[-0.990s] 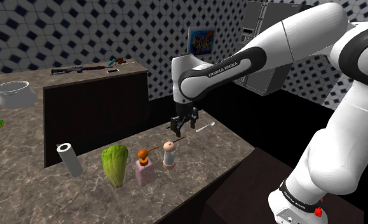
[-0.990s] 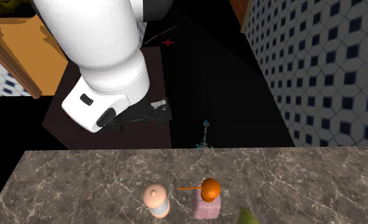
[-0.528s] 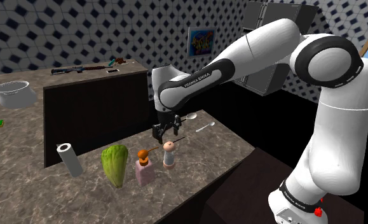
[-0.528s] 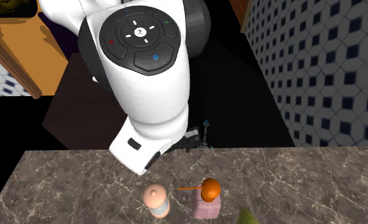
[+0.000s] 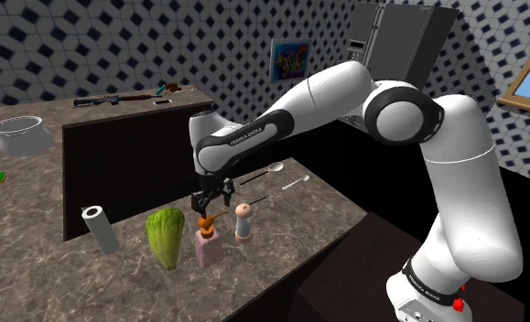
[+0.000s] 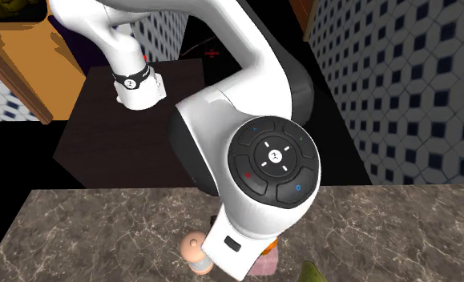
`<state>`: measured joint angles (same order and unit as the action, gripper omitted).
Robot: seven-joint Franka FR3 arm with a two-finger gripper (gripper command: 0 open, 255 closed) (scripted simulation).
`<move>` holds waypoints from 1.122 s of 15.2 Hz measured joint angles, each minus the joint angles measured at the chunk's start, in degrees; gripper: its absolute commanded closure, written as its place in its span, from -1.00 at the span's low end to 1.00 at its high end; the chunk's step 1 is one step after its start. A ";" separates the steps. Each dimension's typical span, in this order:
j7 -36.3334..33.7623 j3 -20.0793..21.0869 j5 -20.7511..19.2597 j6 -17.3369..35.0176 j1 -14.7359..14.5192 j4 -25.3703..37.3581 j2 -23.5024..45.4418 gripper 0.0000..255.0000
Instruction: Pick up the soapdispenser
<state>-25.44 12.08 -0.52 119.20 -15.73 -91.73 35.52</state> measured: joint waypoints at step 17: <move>-1.27 -0.47 -1.04 1.13 -2.78 11.80 12.57 1.00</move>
<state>-26.71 11.61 -1.55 120.33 -18.51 -79.94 48.09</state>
